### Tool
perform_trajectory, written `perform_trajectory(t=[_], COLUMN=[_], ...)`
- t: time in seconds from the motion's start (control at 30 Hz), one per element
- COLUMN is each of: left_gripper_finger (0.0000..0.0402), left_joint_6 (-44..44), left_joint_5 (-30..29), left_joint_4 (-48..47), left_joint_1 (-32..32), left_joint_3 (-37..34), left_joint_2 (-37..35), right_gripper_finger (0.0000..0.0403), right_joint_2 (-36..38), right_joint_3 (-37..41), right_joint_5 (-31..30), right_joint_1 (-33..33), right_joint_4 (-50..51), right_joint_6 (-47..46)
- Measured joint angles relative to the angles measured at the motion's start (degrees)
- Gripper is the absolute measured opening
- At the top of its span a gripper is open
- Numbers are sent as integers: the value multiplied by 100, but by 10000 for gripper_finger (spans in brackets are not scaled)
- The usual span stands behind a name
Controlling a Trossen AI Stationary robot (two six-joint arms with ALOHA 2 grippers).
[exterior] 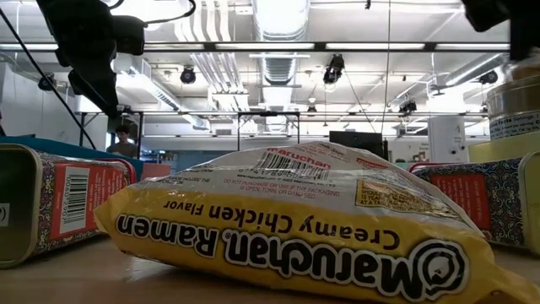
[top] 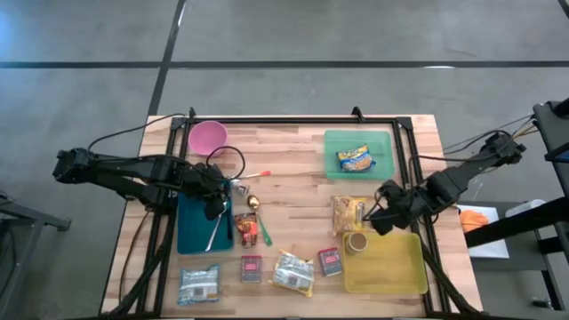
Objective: Pick & Place Food Item
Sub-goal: Put the bottom brown spice bottle into the yellow bin
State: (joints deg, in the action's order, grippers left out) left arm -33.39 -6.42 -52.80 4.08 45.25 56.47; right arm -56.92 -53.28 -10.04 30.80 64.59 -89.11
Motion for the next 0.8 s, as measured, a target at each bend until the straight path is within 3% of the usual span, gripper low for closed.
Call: perform_trajectory(t=[0.3,0.53,0.8], left_gripper_finger=[222,222,222], left_joint_6=[2,3,9], left_joint_5=[0,0,0], left_joint_4=[1,2,0], left_joint_1=[-2,-4,-4], left_joint_3=[0,0,0], left_joint_2=[0,0,0], right_gripper_finger=[166,166,166], right_joint_2=[-225,-829,-1745], right_joint_3=[-54,-368,-923], right_joint_5=[537,531,-378], right_joint_1=[511,1012,1639], right_joint_4=[253,239,487], right_joint_6=[187,-112,-1151])
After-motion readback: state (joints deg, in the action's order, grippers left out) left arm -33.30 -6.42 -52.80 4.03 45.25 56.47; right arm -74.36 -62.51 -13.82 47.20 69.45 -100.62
